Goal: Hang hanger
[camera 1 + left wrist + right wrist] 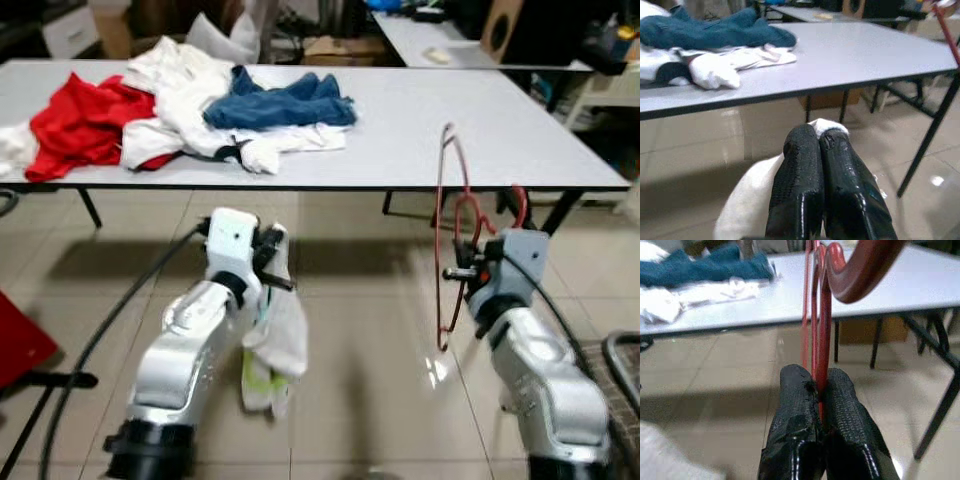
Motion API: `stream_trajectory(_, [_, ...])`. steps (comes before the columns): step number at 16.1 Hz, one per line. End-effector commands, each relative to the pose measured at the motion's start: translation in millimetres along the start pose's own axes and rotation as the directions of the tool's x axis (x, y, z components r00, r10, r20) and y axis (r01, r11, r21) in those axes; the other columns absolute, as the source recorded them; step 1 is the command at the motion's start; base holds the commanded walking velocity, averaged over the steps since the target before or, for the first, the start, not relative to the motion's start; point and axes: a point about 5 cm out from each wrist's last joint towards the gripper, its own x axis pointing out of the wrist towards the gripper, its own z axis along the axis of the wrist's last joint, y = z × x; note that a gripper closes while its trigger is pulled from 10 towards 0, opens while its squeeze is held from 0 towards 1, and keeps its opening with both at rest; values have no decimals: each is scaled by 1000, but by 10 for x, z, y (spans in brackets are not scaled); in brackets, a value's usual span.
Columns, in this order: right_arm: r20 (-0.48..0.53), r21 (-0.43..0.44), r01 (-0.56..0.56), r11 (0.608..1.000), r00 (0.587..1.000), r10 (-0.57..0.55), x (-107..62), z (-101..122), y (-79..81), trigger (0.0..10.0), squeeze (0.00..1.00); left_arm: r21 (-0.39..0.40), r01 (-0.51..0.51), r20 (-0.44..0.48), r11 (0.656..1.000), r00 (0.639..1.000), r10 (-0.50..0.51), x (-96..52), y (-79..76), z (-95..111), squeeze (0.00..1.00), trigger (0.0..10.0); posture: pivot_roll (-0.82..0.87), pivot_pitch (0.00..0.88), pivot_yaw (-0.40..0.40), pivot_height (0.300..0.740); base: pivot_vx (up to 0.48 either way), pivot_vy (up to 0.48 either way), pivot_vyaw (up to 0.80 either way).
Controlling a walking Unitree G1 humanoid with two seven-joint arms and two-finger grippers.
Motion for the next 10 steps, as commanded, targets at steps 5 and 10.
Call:
stream_trajectory(5, [-60,-21,-1,1000,998,-1,-99,-126,-56,10000,0,22,2,-33,1000,999,-1,-17,-19,-48,0,10000,-129,18,-22,740,0,-368,0])
stream_trajectory(10, [-73,-40,7,999,997,-10,-87,-134,-64,10000,0,41,-4,-29,999,1000,5,-33,-22,-33,0,10000,-122,19,-29,740,0,-321,0])
